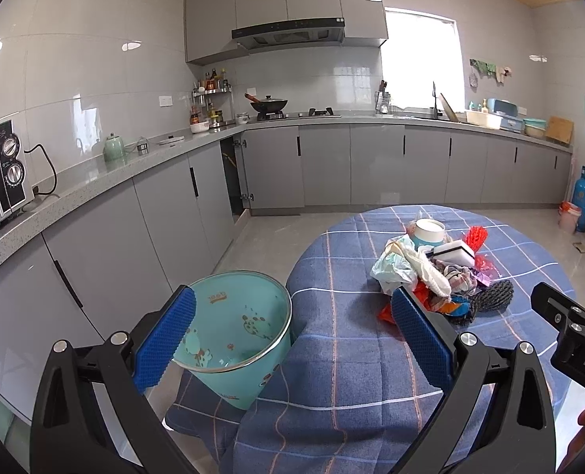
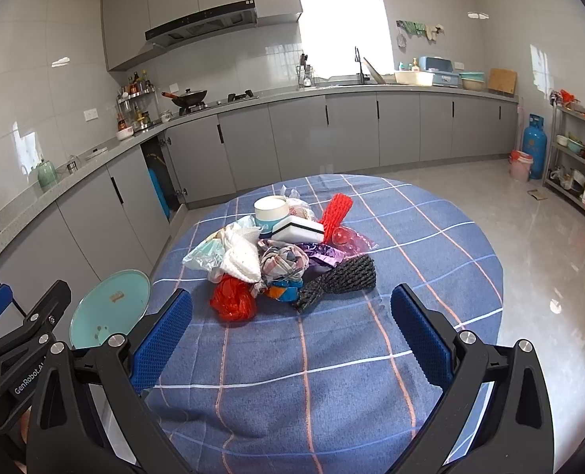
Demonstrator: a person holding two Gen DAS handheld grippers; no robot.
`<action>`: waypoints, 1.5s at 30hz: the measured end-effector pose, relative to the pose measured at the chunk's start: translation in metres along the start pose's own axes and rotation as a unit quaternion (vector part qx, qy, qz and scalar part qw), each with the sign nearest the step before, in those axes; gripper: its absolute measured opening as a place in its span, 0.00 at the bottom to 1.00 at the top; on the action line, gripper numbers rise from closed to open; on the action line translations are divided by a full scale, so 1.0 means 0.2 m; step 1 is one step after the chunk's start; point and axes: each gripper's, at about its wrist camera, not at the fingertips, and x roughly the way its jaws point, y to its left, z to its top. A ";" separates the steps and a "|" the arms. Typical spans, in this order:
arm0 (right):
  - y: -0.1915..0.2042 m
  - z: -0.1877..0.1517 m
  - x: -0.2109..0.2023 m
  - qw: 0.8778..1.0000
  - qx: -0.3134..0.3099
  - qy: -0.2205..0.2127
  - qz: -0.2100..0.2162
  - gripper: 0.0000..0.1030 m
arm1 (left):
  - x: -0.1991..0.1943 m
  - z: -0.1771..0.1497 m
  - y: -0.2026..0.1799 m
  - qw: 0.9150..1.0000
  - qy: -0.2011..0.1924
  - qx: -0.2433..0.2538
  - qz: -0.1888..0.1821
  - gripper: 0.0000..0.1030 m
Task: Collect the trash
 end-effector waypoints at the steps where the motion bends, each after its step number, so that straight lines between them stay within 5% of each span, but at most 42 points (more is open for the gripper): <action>1: 0.00 0.00 0.00 1.000 0.000 0.000 0.000 0.96 | 0.00 0.00 0.00 1.000 0.000 0.000 0.000 0.95; 45: -0.01 -0.01 0.00 1.000 0.007 0.001 -0.002 0.96 | 0.02 -0.01 0.00 1.000 0.010 0.000 -0.006 0.95</action>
